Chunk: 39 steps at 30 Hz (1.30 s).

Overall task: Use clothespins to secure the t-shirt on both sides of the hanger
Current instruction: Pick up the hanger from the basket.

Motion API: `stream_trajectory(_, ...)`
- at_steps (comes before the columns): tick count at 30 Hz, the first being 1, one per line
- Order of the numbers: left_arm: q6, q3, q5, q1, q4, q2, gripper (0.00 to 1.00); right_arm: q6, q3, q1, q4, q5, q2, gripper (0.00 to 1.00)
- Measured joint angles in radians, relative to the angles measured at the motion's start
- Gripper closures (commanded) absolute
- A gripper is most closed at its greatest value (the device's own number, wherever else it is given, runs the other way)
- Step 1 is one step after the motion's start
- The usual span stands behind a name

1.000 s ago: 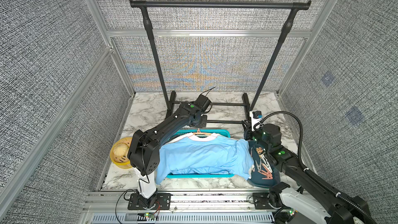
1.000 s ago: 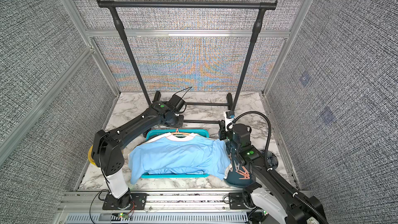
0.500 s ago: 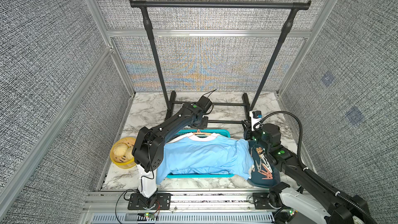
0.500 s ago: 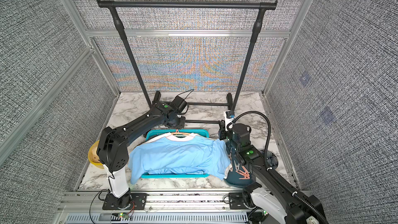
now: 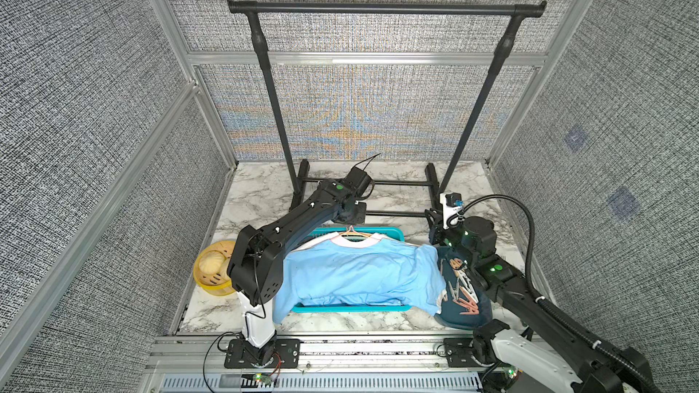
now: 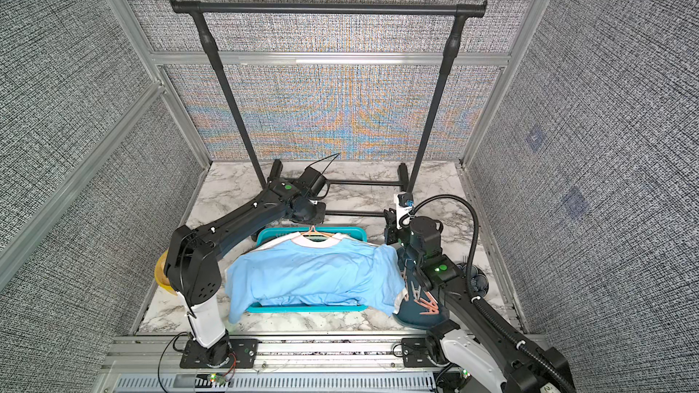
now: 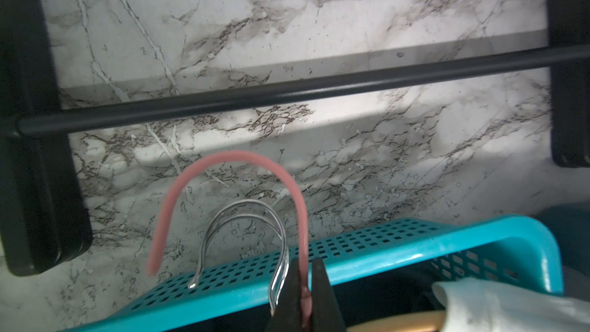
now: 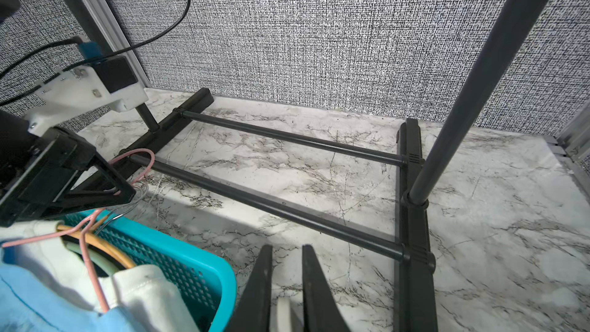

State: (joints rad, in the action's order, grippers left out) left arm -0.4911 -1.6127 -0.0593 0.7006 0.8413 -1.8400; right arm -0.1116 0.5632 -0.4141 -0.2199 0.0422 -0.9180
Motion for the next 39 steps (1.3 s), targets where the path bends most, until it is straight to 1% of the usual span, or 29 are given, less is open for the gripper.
stream_trajectory(9,0.027,0.06,0.018,0.003,-0.072,0.125,1.0,-0.045,0.011,0.0,0.001,-0.056,0.067,1.0)
stream_trajectory(15,0.043,0.176,0.013,0.003,-0.179,0.259,1.0,-0.094,0.032,0.0,-0.015,-0.138,0.095,1.0)
stream_trajectory(18,0.053,0.248,-0.003,0.003,-0.247,0.324,1.0,-0.108,0.061,0.0,-0.032,-0.198,0.093,1.0)
stream_trajectory(21,0.085,0.304,-0.049,0.003,-0.296,0.373,1.0,-0.114,0.095,0.0,-0.046,-0.25,0.082,1.0)
stream_trajectory(25,0.106,0.329,-0.098,0.002,-0.325,0.4,1.0,-0.123,0.13,-0.001,-0.045,-0.298,0.053,1.0)
stream_trajectory(28,0.117,0.328,-0.101,0.0,-0.339,0.41,1.0,-0.129,0.153,-0.001,-0.047,-0.337,0.038,1.0)
stream_trajectory(32,0.12,0.322,-0.092,-0.001,-0.369,0.439,1.0,-0.134,0.178,-0.004,-0.045,-0.386,0.027,1.0)
stream_trajectory(39,0.101,0.296,0.034,-0.001,-0.423,0.446,1.0,-0.095,0.196,-0.004,-0.038,-0.417,0.043,1.0)
